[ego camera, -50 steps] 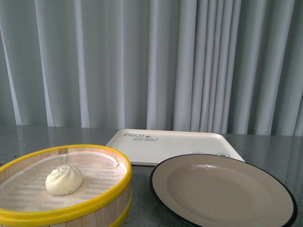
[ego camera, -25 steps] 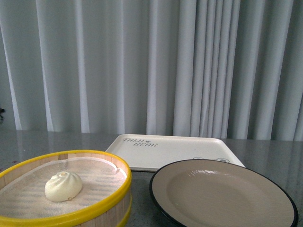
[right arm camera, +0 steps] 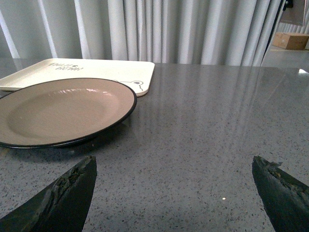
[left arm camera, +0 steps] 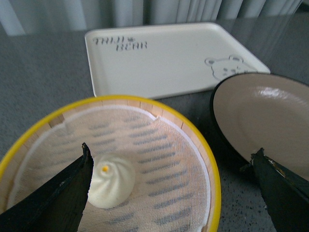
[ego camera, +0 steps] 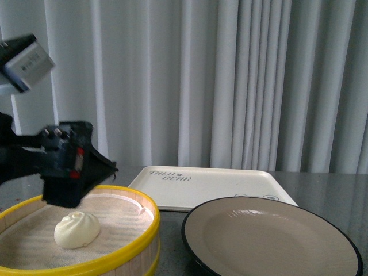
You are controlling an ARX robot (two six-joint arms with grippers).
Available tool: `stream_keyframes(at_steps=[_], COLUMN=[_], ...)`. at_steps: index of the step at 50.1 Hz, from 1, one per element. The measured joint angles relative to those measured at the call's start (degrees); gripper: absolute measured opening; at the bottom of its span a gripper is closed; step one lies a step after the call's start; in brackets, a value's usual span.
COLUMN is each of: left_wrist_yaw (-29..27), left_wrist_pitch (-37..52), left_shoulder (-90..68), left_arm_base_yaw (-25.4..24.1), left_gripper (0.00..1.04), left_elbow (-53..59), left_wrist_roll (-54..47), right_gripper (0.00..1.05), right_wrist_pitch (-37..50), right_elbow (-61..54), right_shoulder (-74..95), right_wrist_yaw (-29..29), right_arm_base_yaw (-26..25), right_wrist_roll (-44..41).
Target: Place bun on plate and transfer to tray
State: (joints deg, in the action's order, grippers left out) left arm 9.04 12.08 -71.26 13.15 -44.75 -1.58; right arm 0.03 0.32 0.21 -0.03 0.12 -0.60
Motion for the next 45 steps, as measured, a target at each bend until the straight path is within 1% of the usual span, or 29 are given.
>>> stream_keyframes(at_steps=[7, 12, 23, 30, 43, 45], left_wrist_yaw=[-4.48, -4.59, -6.45, -7.96, -9.68, -11.1], left_wrist_pitch=[1.07, 4.07, 4.48, 3.15, -0.31, -1.25], left_shoulder=[-5.42, -9.38, -15.08, -18.05, -18.51, -18.84], left_arm_base_yaw=[1.84, 2.03, 1.62, 0.52, -0.9, -1.11], left_gripper=[0.98, 0.98, 0.98, 0.98, 0.98, 0.98], left_elbow=[-1.22, -2.51, -6.38, -8.59, -9.7, -9.75], left_wrist_roll=[0.09, 0.17, -0.66, -0.98, -2.36, -2.23], right_gripper=[0.96, 0.96, 0.96, 0.96, 0.96, 0.96], right_wrist_pitch=[0.0, 0.0, 0.0, 0.0, 0.0, 0.0], right_elbow=[0.0, 0.0, 0.0, 0.0, 0.0, 0.0], right_shoulder=[0.0, 0.0, 0.0, 0.0, 0.0, 0.0], right_wrist_yaw=[-0.04, -0.02, -0.02, -0.02, -0.02, -0.02], right_arm_base_yaw=[0.0, 0.0, 0.0, 0.0, 0.0, 0.0], right_wrist_roll=[0.0, 0.0, 0.0, 0.0, 0.0, 0.0])
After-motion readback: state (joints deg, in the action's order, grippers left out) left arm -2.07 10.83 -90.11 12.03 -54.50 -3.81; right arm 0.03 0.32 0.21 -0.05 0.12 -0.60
